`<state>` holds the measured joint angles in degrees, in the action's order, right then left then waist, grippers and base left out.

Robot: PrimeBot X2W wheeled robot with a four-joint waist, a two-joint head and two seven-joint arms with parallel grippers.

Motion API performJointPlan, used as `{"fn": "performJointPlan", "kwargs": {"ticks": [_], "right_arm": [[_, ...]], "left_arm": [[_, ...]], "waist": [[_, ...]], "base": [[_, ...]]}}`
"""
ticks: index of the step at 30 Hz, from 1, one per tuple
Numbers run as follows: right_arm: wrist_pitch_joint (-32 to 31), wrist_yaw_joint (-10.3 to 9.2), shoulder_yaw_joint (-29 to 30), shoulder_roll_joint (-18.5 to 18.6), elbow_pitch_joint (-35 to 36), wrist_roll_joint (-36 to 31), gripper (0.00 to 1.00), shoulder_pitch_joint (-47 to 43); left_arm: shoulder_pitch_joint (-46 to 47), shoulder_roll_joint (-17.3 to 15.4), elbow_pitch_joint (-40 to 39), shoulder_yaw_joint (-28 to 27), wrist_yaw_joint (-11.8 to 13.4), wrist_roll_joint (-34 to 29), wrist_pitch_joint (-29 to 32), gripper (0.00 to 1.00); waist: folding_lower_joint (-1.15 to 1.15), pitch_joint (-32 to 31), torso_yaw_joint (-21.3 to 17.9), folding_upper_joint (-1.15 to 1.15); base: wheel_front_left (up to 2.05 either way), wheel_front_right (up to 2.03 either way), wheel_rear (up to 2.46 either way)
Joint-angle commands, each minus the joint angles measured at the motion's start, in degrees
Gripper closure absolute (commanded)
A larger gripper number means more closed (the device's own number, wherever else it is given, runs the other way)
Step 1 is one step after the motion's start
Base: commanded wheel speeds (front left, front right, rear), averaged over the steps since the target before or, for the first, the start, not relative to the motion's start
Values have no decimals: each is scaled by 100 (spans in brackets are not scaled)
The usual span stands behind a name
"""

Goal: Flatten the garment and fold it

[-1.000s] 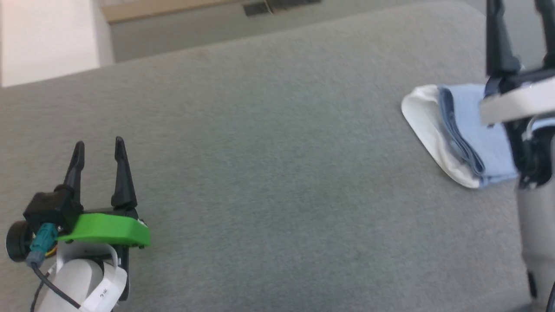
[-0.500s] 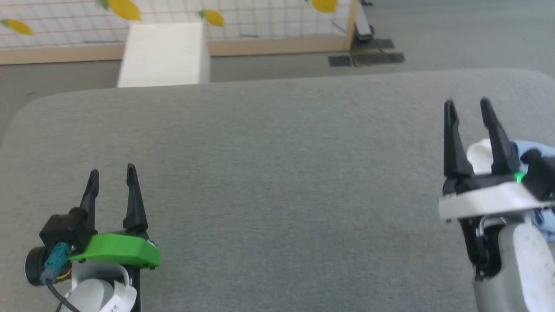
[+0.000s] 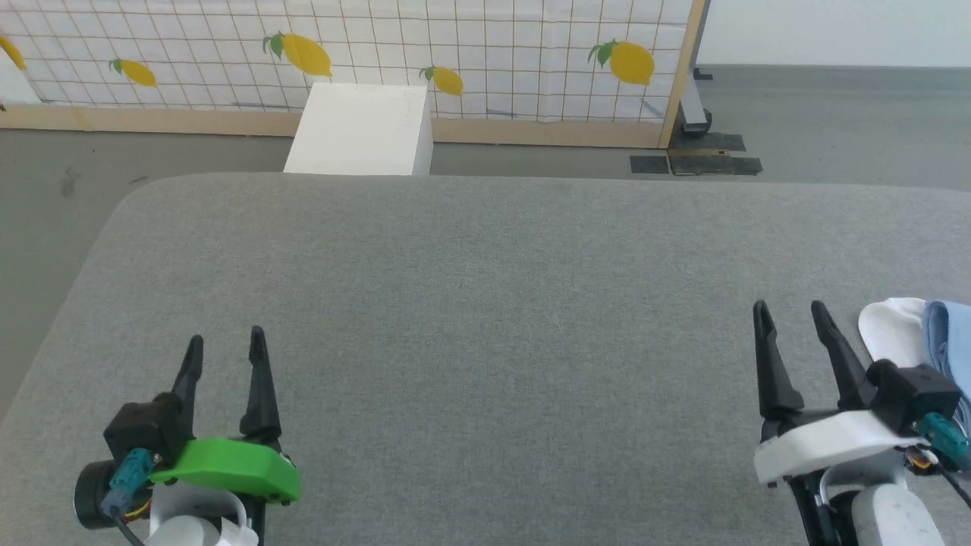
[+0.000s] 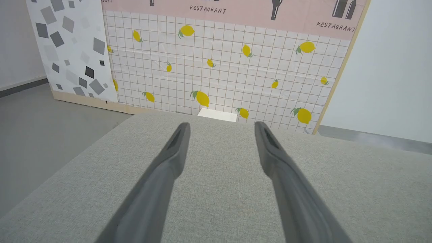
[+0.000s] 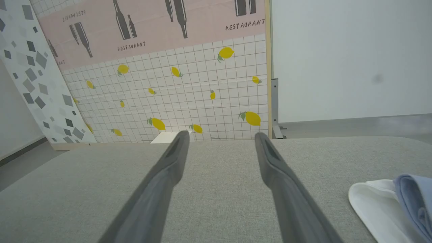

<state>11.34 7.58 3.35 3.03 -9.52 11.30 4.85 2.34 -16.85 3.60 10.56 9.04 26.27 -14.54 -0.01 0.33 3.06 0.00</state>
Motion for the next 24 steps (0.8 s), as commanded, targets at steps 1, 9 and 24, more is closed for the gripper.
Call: {"fn": "performJointPlan", "kwargs": {"ticks": [1,9,24], "right_arm": [[-13,-9,28,-12,-33,-46,0,-85],[-63,-9,93,-14,-107,-64,0,-196],[-121,-9,168,-14,-51,-24,0,-268]], "left_arm": [[-67,10,46,34,-42,-23,-10,0],[28,-131,230,293,-163,-197,134,0],[194,-117,284,411,-222,-123,220,0]], "waist": [[1,-1,-9,0],[1,4,-52,0],[1,25,-66,0]], "base": [[0,0,0],[0,0,0],[0,0,0]]}}
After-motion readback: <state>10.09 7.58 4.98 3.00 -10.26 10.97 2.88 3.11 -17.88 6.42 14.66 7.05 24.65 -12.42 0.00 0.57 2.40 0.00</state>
